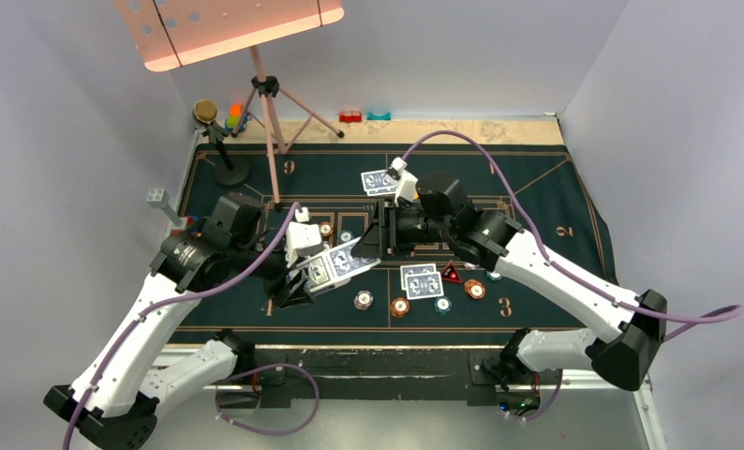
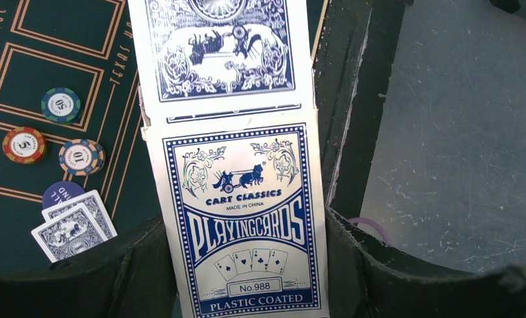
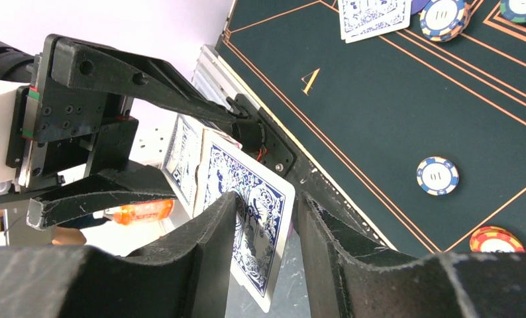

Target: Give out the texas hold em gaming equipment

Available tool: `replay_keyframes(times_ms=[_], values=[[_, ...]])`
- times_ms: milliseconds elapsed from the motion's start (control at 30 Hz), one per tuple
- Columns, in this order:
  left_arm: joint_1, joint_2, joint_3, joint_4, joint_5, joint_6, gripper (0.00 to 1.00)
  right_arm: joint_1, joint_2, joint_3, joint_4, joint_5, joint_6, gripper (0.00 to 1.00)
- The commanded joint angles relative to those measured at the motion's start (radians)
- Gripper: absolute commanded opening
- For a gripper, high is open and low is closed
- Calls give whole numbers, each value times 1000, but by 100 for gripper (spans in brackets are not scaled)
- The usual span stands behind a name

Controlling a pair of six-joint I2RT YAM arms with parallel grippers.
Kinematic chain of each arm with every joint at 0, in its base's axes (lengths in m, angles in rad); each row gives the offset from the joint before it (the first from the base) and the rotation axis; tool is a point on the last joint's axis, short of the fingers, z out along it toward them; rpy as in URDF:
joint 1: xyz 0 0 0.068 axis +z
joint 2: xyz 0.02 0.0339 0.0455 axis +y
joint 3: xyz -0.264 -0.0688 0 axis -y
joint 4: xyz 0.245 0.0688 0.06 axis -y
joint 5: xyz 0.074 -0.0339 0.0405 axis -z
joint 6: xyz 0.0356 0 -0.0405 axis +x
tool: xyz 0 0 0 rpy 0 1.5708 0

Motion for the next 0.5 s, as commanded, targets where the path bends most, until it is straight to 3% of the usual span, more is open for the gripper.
replay_keyframes(times_ms=[0,100,300,467], values=[[-1,-18,37,18,21,9,0,-23,-40,4,-23,30,-8,42],[-1,-20,37,20,22,8,0,-32,-43,29,-56,63,-30,39],[0,-20,38,26,23,2,0,-40,-45,51,-84,79,-48,23],[-1,-22,30,28,25,0,0,-43,-56,58,-74,71,-46,23]])
